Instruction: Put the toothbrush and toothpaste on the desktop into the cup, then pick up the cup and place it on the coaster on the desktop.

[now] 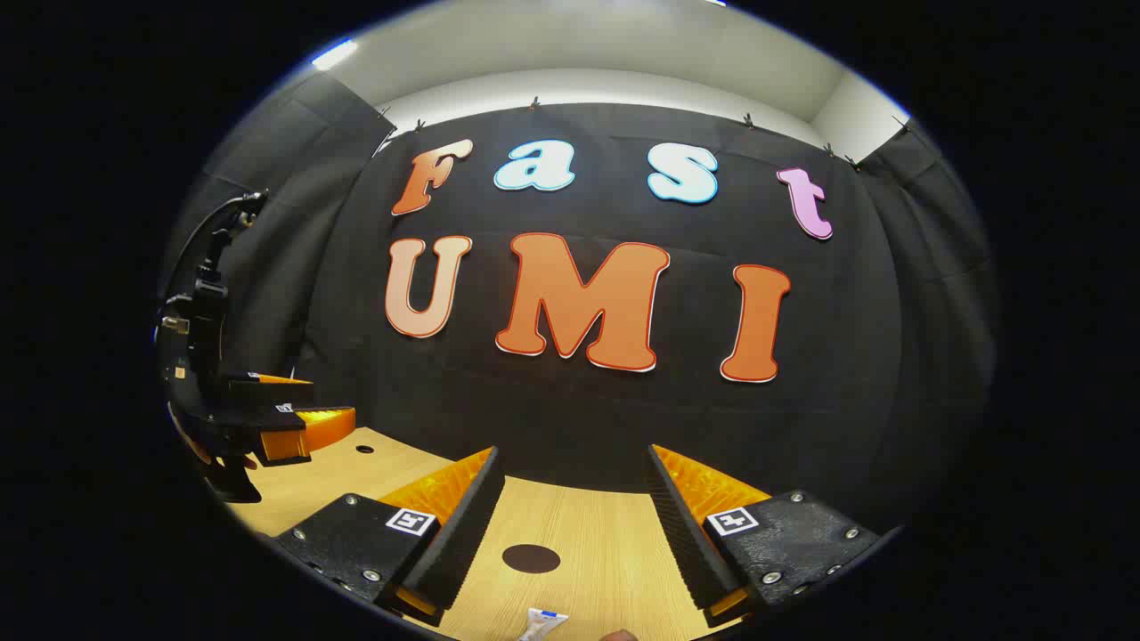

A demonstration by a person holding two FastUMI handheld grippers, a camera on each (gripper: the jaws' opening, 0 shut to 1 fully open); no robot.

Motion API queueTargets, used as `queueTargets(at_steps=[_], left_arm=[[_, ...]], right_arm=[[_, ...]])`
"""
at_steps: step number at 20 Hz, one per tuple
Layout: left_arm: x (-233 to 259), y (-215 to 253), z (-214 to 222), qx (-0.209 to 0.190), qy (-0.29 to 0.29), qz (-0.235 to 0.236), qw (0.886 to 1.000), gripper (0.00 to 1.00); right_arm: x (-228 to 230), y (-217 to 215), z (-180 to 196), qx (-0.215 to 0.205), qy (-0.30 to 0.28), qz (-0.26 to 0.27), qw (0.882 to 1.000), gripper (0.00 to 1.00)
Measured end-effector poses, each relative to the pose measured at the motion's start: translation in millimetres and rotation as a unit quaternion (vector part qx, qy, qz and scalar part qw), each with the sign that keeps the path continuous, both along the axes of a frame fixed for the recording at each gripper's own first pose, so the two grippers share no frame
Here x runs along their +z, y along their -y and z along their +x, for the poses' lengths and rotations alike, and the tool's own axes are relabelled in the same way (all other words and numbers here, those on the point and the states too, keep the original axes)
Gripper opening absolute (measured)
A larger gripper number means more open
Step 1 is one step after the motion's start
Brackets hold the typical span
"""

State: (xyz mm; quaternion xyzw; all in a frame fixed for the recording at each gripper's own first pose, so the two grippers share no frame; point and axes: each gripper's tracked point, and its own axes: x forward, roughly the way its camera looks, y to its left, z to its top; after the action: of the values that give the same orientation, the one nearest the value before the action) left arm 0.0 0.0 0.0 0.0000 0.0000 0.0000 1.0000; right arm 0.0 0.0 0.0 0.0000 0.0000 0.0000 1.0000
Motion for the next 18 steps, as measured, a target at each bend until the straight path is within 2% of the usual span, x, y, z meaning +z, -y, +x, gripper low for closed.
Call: queueTargets(at_steps=[8, 18], left_arm=[[-2, -3, -2, 0.002, -0.009, 0.007, 1.0, 0.96], [-2, 9, -2, -0.026, -0.02, 0.007, 0.999, 0.96]], right_arm=[[-7, -1, -1, 0.006, -0.013, 0.002, 1.0, 0.95], [-16, -1, -3, 0.028, -0.049, 0.021, 0.998, 0.95]])
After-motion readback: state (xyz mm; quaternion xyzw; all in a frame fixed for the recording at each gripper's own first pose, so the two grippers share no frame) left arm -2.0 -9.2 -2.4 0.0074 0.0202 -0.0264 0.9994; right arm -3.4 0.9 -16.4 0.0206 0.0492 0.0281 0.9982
